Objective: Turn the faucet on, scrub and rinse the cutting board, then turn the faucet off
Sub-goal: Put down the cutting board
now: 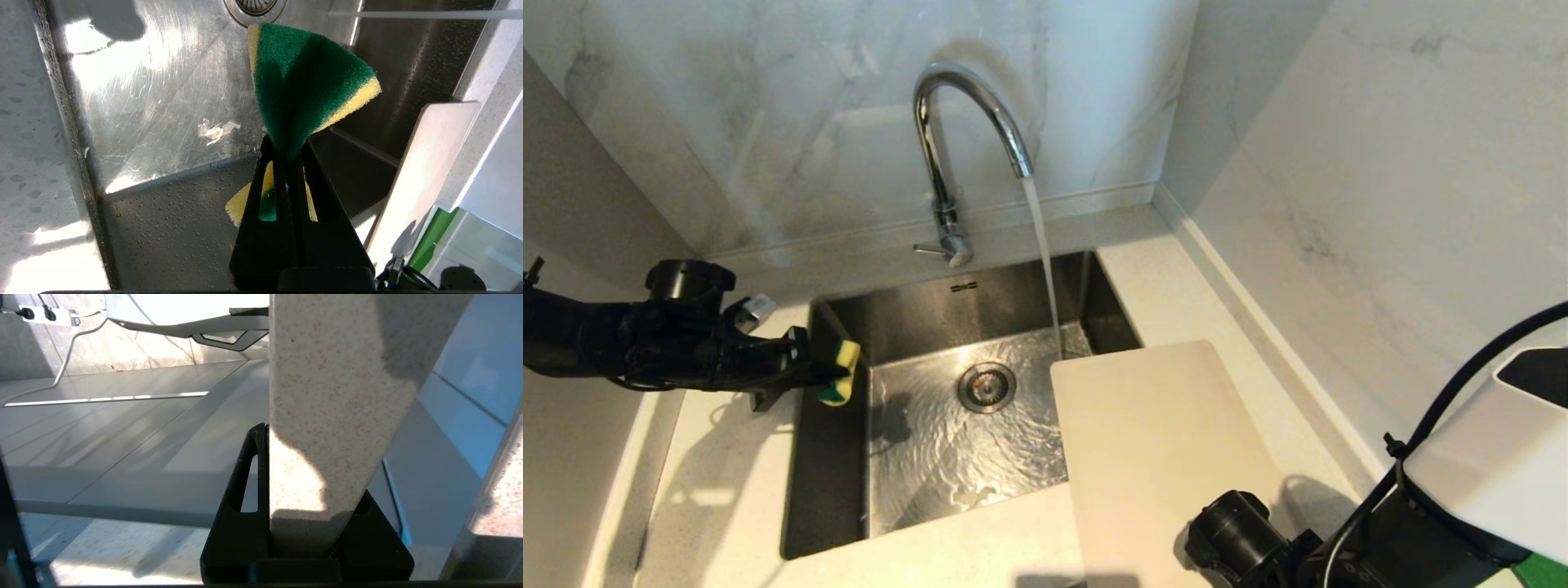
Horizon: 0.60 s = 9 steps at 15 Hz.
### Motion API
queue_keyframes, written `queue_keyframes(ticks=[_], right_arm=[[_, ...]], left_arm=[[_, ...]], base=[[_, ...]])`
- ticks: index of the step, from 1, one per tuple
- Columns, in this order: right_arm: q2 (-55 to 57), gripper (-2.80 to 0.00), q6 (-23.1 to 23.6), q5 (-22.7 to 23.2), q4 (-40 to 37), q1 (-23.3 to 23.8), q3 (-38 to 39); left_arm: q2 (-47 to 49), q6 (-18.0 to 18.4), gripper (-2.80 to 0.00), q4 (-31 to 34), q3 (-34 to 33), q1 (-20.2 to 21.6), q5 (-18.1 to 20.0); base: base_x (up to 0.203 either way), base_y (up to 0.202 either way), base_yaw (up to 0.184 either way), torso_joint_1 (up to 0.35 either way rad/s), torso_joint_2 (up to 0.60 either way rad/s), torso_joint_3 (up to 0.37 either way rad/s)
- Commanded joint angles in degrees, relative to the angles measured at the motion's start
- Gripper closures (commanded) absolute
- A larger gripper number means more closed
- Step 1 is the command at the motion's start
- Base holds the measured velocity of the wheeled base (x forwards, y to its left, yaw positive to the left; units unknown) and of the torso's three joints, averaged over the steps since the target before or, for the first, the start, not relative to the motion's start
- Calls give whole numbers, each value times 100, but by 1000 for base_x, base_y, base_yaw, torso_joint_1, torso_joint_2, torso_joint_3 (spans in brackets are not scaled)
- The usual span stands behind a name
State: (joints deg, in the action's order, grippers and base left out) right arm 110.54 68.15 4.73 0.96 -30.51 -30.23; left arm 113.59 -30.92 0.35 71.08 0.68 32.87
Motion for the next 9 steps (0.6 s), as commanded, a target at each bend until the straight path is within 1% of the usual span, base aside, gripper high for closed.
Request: queue_keyframes(ticks=[1, 4, 5, 9], right_arm=[[205, 0, 49, 2, 1, -7, -80], [173, 0, 158, -3, 5, -7, -72], [135, -280, 172, -7, 1, -16, -62], [21, -280, 163, -48, 1, -14, -47]], left_arm=[[5, -20, 0, 0, 10, 2, 18], [36, -20, 0, 9, 81, -7, 9], [8, -20, 0, 9, 89, 2, 9], [5, -20, 0, 17, 134, 2, 9]], base=[[0, 0, 0, 0, 0, 0], [0, 0, 0, 0, 0, 0], [0, 0, 0, 0, 0, 0], [0, 0, 0, 0, 0, 0]])
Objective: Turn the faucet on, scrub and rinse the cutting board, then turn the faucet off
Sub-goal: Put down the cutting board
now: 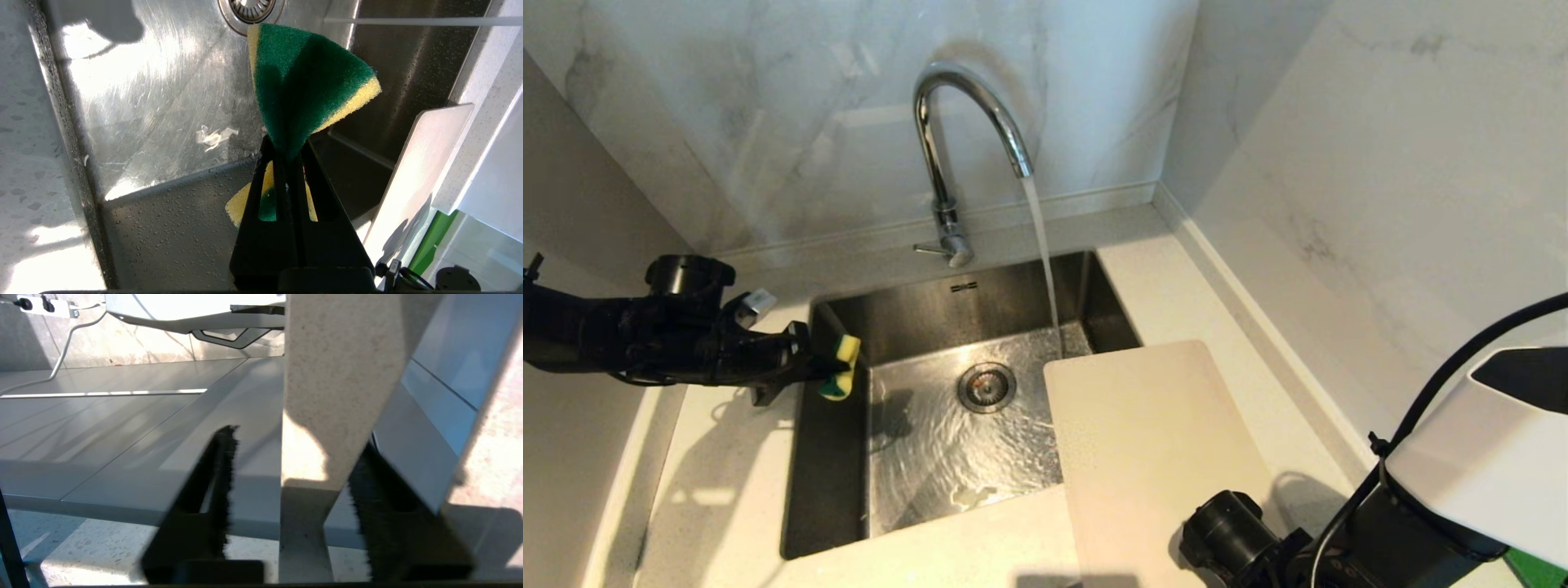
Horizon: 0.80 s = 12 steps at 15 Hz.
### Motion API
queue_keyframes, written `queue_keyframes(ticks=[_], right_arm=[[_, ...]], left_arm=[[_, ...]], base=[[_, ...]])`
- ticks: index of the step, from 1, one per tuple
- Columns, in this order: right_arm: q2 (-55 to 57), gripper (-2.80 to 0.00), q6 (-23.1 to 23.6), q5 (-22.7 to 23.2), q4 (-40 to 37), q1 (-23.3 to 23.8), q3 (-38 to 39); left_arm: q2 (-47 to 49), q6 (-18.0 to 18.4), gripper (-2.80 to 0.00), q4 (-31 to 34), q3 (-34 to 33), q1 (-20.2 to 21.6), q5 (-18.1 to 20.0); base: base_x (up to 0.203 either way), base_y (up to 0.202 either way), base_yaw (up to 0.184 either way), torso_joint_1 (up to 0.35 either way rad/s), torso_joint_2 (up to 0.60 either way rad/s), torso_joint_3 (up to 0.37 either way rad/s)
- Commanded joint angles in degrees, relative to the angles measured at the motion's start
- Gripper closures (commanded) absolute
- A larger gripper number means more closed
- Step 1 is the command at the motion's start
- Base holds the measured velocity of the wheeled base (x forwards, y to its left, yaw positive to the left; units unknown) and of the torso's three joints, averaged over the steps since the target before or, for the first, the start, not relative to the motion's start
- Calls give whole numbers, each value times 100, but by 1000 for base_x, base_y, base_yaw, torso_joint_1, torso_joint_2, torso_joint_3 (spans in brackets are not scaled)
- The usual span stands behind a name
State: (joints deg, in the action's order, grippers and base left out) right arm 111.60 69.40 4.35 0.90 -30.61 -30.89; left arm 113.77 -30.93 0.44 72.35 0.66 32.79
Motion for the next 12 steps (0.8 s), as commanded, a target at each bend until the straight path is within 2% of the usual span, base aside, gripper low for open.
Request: queue_keyframes(ticks=[1, 12], right_arm=[[-155, -280, 38, -13, 7, 0, 34], [-1711, -280, 10, 5, -19, 2, 285]], left_arm=[[-13, -19, 0, 9, 7, 4, 17], [-249, -44, 0, 44, -27, -5, 33]], base=[[0, 0, 0, 0, 0, 0], [0, 0, 0, 0, 0, 0]])
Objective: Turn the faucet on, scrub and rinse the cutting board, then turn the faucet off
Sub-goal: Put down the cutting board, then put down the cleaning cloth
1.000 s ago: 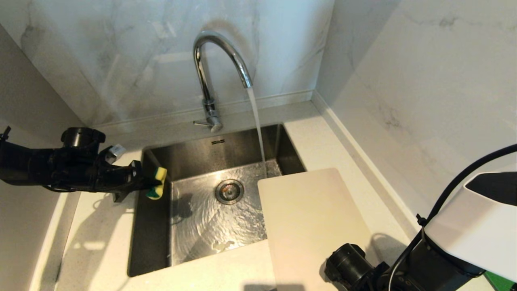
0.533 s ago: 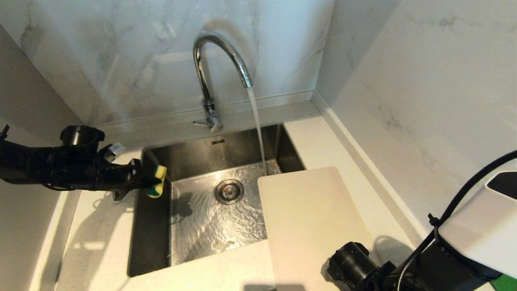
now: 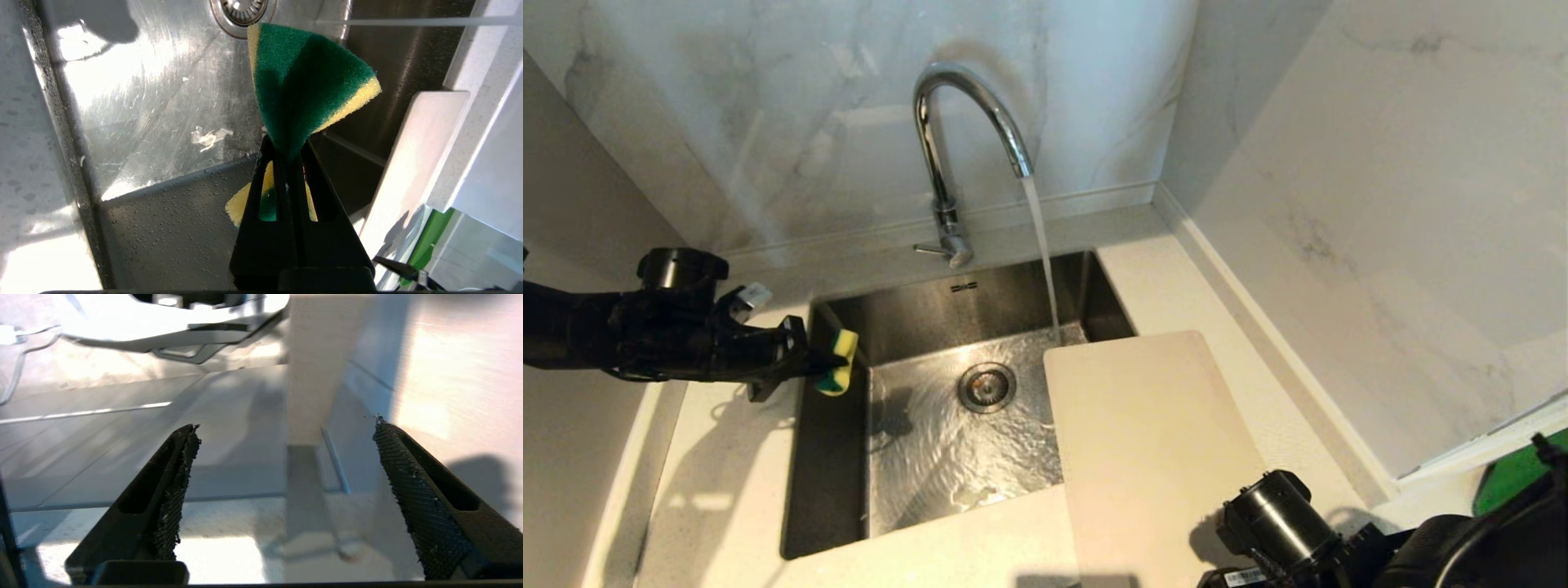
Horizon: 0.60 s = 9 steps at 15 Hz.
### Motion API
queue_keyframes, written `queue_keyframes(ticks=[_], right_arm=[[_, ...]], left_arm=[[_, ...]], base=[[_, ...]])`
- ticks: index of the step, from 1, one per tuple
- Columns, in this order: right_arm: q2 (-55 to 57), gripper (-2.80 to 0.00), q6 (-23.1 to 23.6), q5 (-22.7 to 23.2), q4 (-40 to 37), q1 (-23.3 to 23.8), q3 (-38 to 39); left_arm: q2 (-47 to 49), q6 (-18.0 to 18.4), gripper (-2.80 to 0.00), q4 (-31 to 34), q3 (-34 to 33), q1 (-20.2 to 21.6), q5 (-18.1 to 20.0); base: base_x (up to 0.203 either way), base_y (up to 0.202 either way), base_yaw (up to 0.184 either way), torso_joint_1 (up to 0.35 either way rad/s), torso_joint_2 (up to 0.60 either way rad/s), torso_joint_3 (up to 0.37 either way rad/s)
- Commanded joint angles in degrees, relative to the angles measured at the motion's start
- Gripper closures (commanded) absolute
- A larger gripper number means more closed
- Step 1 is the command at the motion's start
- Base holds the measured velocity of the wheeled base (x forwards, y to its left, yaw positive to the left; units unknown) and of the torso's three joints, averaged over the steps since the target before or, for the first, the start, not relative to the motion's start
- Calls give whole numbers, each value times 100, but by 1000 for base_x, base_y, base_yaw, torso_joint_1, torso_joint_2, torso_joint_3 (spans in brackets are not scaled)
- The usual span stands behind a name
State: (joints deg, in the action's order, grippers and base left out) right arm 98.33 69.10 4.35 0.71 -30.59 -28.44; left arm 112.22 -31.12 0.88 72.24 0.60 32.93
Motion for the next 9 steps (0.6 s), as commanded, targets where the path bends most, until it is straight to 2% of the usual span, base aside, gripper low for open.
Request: queue_keyframes(ticks=[1, 5, 6, 7, 9], right_arm=[[-505, -280, 42, 4, -1, 0, 65], [-1128, -280, 26, 20, 3, 0, 68], [-1248, -172, 28, 21, 2, 0, -4], [-1342, 0, 32, 20, -9, 0, -60], [-1506, 0, 27, -9, -31, 0, -272]], left_arm=[[-130, -25, 0, 0, -17, -6, 20], [-213, -43, 0, 9, -25, -33, 19], [-242, -43, 0, 18, -35, -65, 20], [-292, -48, 0, 34, -40, -71, 15], [-342, -54, 0, 56, -79, -112, 20]], base=[[0, 0, 0, 0, 0, 0], [0, 0, 0, 0, 0, 0], [0, 0, 0, 0, 0, 0], [0, 0, 0, 0, 0, 0], [0, 0, 0, 0, 0, 0]])
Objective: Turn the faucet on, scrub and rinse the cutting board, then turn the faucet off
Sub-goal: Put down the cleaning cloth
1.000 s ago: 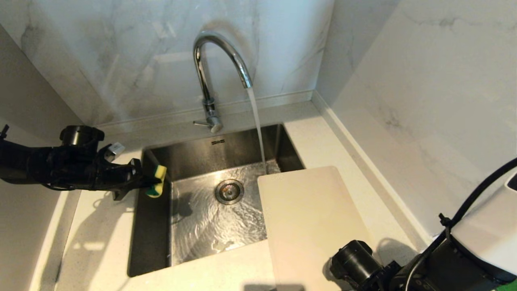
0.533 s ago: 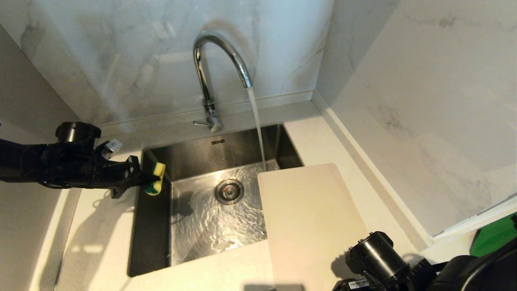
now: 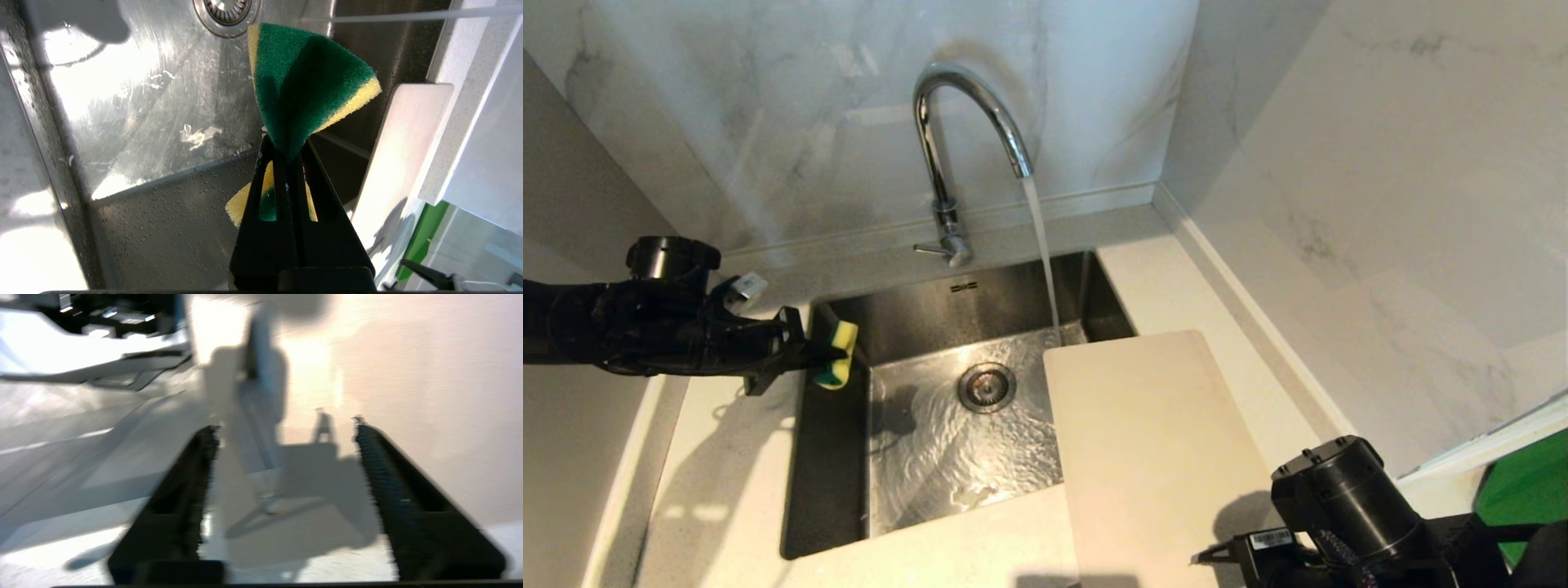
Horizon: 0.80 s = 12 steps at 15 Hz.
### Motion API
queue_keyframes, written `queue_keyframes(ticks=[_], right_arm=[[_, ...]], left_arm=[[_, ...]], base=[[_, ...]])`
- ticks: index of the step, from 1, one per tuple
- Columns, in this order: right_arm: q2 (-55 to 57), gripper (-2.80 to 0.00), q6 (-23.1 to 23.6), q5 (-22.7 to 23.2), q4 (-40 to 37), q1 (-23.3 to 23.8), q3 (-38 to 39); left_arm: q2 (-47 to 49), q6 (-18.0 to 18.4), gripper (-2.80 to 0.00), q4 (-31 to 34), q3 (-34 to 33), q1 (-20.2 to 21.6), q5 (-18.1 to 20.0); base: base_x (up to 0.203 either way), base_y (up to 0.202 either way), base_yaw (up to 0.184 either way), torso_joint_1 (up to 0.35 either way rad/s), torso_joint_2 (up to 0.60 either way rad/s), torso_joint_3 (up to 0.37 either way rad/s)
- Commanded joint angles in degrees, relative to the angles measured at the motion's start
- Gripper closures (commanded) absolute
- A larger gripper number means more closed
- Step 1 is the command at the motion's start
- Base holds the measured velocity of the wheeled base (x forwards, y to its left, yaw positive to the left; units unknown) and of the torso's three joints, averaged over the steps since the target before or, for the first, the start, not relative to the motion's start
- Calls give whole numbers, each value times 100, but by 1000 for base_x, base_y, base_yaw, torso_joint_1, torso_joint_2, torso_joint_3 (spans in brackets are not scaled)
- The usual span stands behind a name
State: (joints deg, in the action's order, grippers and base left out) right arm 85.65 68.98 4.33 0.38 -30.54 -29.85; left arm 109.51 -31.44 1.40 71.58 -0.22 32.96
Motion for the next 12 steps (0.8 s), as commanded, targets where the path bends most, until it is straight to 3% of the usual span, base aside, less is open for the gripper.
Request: queue_keyframes(ticks=[1, 5, 12], right_arm=[[-246, 0, 31, -11, 4, -5, -306], [-150, 0, 21, -32, -170, 45, -1517], [632, 0, -69, -68, -963, 450, -5002]], left_arm=[[-79, -29, 0, 18, -13, -48, 17], [-96, -29, 0, 18, -30, -48, 17], [-96, -29, 0, 18, -30, -57, 17]], base=[[0, 0, 0, 0, 0, 0], [0, 0, 0, 0, 0, 0], [0, 0, 0, 0, 0, 0]])
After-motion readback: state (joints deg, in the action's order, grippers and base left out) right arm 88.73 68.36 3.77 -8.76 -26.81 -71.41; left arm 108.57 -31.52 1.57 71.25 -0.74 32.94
